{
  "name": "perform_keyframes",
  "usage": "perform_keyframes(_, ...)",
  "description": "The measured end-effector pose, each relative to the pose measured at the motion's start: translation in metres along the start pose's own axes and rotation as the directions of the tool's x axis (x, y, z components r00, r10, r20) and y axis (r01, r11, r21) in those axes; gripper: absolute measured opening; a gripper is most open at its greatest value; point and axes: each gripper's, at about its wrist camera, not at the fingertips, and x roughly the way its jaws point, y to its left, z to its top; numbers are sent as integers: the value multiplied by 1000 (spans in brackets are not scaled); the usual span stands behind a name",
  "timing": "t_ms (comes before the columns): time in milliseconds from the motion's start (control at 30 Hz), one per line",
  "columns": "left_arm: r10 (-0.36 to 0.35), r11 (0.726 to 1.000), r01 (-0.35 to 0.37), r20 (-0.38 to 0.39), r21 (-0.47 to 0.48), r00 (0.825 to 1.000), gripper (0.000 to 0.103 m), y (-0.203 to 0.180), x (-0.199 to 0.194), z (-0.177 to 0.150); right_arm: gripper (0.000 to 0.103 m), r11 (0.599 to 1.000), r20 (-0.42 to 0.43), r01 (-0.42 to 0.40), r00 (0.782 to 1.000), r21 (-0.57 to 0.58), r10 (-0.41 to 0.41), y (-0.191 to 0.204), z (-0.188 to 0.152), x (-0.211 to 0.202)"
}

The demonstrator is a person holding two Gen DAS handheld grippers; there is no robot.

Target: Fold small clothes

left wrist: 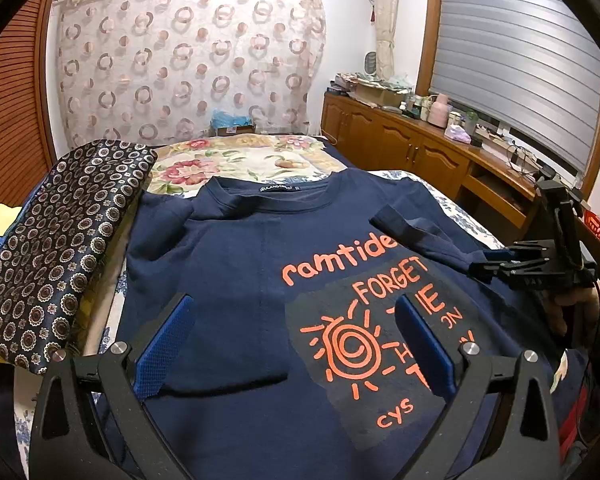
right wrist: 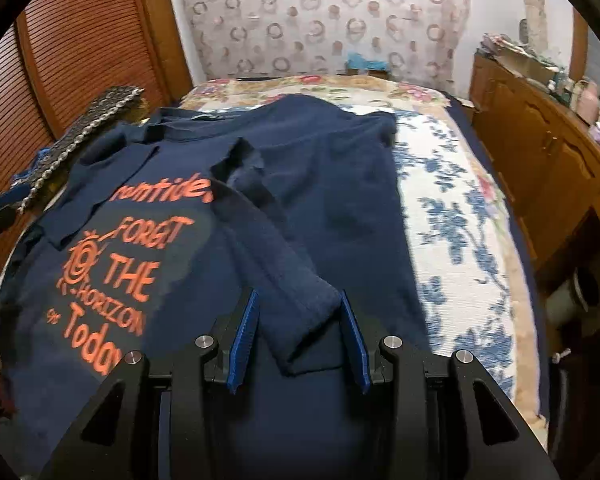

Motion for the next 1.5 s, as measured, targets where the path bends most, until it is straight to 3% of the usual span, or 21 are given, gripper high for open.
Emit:
perform_keyframes(267, -7, 1000, 7, -10, -1, 1000, 101, -2, 3, -5, 43, 993, -21, -107, 994, -42, 106, 34, -12, -7)
perform_keyframes(400, -7, 1000, 7, -9, -2, 1000, 101, -3, 3, -5, 43, 991, -26, -103, 994, -84, 102, 43, -16, -10)
perform_keyframes(667, 9, 1000, -9, 5, 4, 1000, 101, 8, -1, 1, 43, 996, 59, -22, 998, -87, 27, 22, 14, -14)
perform_keyframes(933, 41, 998, -40, -17, 37, 999, 100, 46, 9, 32, 43, 995, 48, 88, 995, -39, -86, -20, 62, 29)
perform_keyframes(1233, 48, 997, -41, -105, 63, 993, 71, 81, 43, 74, 43, 993, 0, 111, 994, -49, -111, -40, 93, 78)
perform_keyframes(1400, 61, 997, -52, -188, 54, 980, 57, 99, 75, 91, 44, 993, -2, 103, 995, -62, -103, -45, 95, 88)
perform_keyframes(1500, 88, 996, -77, -247, 55, 965, 54, 107, 97, 99, 46, 992, 9, 103, 995, -68, -103, -44, 94, 88)
